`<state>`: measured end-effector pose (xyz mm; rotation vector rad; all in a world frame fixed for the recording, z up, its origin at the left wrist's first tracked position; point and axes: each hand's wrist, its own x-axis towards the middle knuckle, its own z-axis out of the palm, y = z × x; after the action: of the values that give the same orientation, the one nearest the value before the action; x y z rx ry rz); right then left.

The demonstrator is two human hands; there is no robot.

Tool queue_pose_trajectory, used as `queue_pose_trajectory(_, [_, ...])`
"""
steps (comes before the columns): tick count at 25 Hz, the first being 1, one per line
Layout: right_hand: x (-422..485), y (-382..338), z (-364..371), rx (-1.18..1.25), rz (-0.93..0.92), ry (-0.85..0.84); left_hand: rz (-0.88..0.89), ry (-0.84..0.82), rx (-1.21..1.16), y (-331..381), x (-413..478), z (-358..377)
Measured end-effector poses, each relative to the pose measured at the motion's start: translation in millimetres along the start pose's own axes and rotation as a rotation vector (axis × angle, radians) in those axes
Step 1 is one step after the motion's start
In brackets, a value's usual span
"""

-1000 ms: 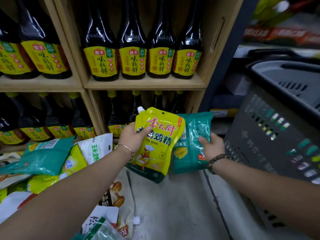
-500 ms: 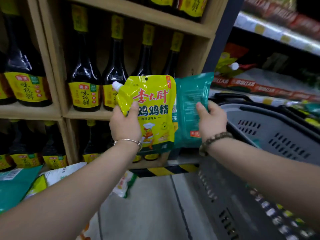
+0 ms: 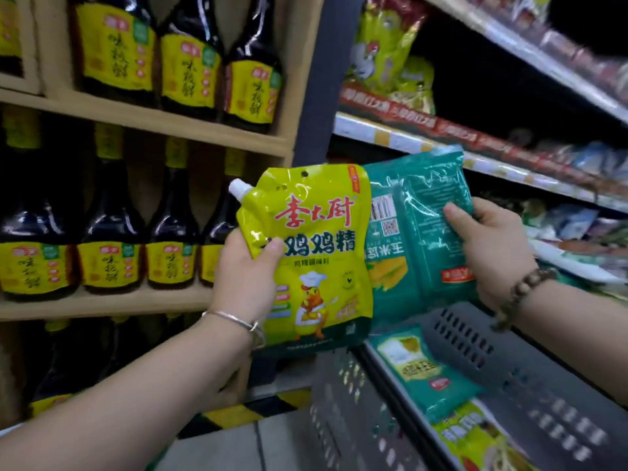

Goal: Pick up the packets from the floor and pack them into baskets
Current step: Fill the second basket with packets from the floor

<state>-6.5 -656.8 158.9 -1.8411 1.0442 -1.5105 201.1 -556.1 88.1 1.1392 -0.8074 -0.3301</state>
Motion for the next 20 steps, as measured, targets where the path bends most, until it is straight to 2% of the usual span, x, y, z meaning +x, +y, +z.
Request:
queue_pose_trajectory(2, [10.7, 14.2, -34.8, 0.005, 0.021, 0.026, 0.023, -0.042, 0.077, 7.1, -1.9, 18.6])
queue_pose_trajectory(4, [24.5, 32.2, -60.8, -0.027, 0.026, 0.022, -0.007, -0.057, 0.046, 9.7, 0.2, 40.6])
queue_pose_trajectory(8, [49.9, 88.1, -90.4, -0.271, 0.056, -0.035, -0.028, -0.068, 0.108, 3.6, -6.8, 90.1])
queue_pose_trajectory(10, [54.4, 119.9, -92.1, -0.438, 0.138, -0.133, 0.013, -0.082, 0.202, 2.5, -12.0, 112.9])
queue_pose_trajectory(15, [70.0, 197.2, -71.3, -0.66, 0.345, -0.368, -0.017, -0.057, 0.411, -19.8, -2.5, 183.0])
queue_pose_trajectory(20, [57.9, 258.4, -41.7, -0.697, 0.458, -0.469, -0.145, -0.037, 0.662, -51.8, 3.9, 219.8])
